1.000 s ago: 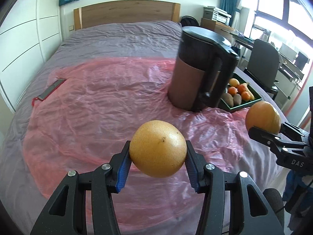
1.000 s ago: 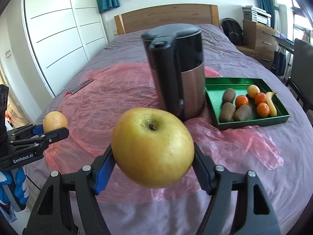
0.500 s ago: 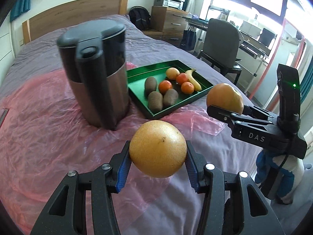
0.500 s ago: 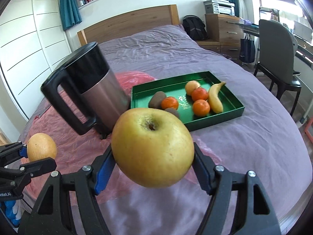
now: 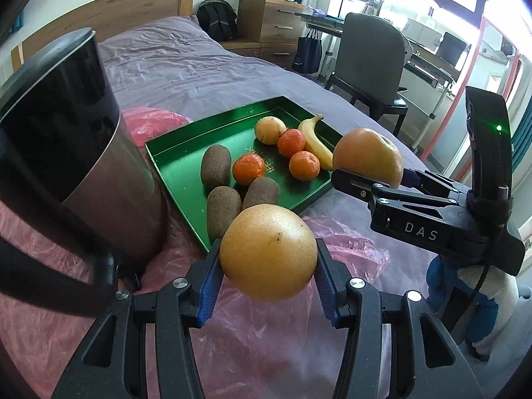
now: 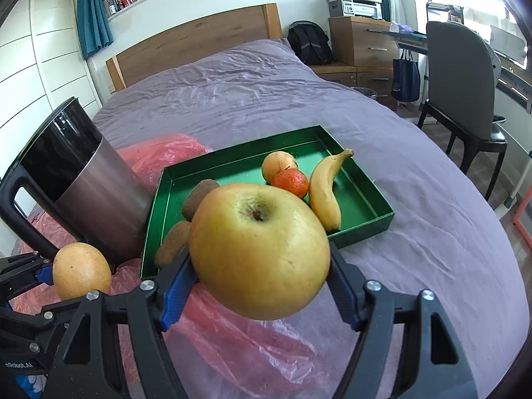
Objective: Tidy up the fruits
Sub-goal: 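Carry the apple and yellow fruit past the kettle to the green tray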
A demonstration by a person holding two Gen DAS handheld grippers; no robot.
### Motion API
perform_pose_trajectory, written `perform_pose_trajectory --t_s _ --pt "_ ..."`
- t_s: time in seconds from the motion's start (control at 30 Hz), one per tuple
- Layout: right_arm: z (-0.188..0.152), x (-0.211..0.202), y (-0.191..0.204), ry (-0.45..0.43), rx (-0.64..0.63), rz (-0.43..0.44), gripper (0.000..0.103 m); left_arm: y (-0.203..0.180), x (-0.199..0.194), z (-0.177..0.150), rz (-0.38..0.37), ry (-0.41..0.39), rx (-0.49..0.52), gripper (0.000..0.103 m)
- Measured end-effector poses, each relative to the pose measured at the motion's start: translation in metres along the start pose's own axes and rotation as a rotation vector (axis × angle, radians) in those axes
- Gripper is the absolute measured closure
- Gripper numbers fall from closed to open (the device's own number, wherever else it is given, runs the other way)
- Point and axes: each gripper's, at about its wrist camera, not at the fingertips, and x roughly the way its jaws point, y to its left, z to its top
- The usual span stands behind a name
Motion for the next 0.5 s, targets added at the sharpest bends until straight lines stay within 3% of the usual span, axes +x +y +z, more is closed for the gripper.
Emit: perform_pose_trajectory --t_s 0.5 --pt "0.097 0.086 -0.013 -0.035 -0.054 -0.041 0.0 0.015 0.091 0.078 0.155 -0.032 -0.028 0.057"
